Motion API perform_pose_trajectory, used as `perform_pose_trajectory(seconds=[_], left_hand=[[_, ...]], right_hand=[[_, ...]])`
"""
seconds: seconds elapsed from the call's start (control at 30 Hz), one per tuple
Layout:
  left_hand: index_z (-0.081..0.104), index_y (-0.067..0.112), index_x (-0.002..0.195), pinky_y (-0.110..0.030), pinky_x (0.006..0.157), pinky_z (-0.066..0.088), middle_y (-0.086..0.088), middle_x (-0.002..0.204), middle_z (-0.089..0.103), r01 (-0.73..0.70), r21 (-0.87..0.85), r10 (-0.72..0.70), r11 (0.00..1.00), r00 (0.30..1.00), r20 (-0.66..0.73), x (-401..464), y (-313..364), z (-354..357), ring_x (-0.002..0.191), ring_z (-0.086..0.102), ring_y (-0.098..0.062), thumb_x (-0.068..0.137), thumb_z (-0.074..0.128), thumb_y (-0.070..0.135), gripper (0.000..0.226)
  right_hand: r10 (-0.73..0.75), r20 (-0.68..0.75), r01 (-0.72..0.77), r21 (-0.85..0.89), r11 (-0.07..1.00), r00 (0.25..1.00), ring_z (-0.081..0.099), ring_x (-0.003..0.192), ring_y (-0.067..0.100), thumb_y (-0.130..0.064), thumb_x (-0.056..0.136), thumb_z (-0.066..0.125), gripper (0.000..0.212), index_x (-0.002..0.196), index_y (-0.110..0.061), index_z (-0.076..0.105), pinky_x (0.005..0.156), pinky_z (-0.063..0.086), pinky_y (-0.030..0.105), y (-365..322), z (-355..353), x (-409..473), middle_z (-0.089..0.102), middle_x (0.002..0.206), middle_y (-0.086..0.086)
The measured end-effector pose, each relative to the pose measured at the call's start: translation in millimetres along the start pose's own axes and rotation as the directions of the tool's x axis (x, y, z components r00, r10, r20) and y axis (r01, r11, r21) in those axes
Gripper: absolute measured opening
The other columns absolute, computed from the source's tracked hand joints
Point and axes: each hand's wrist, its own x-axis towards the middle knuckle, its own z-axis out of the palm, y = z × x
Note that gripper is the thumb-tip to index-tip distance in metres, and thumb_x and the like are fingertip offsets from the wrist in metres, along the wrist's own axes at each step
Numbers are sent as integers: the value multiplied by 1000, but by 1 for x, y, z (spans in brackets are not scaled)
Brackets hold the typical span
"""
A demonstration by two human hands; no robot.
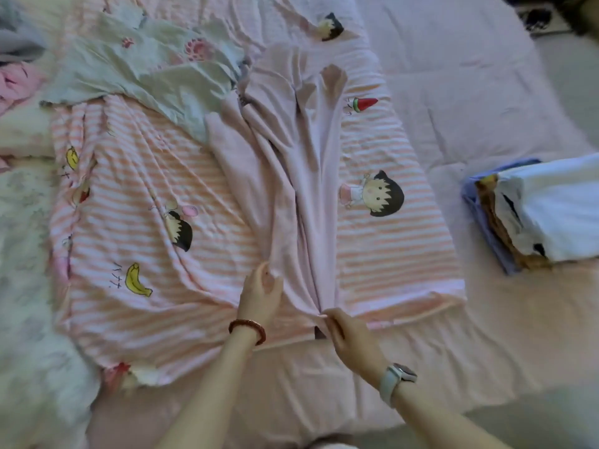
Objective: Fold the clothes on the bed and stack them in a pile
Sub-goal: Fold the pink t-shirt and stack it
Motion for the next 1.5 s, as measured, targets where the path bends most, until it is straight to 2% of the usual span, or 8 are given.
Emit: perform_pose_trajectory(seconds=[0.2,0.47,0.67,0.87,1.07,1.3,1.4,1.5], left_hand=[[3,17,149,-28,110,27,-8,150,25,159,-213,-122,964,977,177,-43,-14,38,136,30,-20,85,65,14,89],[63,12,86,-24,66,37,-10,75,56,-188,107,151,976,946,287,-100,-36,52,73,46,-17,80,49,-4,21],[60,22,72,-20,57,31,3,72,53,-189,496,-178,848,780,600,-122,-96,13,66,46,-12,85,45,8,25],[60,11,119,-32,97,39,-13,123,52,-158,507,13,847,961,277,-49,-63,9,114,50,-28,91,51,20,31],[57,7,122,-35,101,33,-15,126,49,-423,490,423,763,898,116,38,24,43,121,41,-33,86,57,14,36],[-10,37,146,-50,114,10,-9,154,-18,-199,644,230,739,973,36,138,51,54,142,-9,-33,76,68,47,105],[-7,27,148,-32,111,21,-12,155,-2,-155,301,173,941,984,-33,158,57,49,141,15,-29,77,71,20,106],[36,17,141,-17,89,35,-13,141,40,-412,326,430,851,903,19,143,58,51,118,46,-21,76,55,-4,71]], right_hand=[[128,173,-118,-65,991,977,61,90,26,-14,94,46,23,107,-11,64,72,37,26,26,12,-98,69,98,9],[470,141,-481,54,875,871,56,106,21,-13,93,43,28,112,-12,63,88,41,28,56,0,-114,65,111,3],[479,139,-487,30,873,867,59,100,25,-16,95,39,32,120,-10,58,81,44,29,50,3,-80,66,107,10],[393,54,-397,85,914,918,50,112,24,-14,95,42,39,134,-9,43,94,38,31,42,-3,-12,50,128,12],[241,-159,-225,115,968,957,50,112,23,-15,95,44,40,134,-9,41,92,43,38,47,-47,98,48,129,11],[-41,-336,9,-97,995,941,38,125,32,-11,88,51,57,142,-9,32,104,32,38,41,-77,205,38,138,17],[-221,-214,121,-401,908,951,30,132,33,-16,87,44,63,147,-24,24,106,30,41,29,-85,241,19,152,12],[-113,-23,92,-439,894,993,36,128,30,-29,94,33,45,138,-33,37,94,39,44,27,-86,260,26,149,7]])
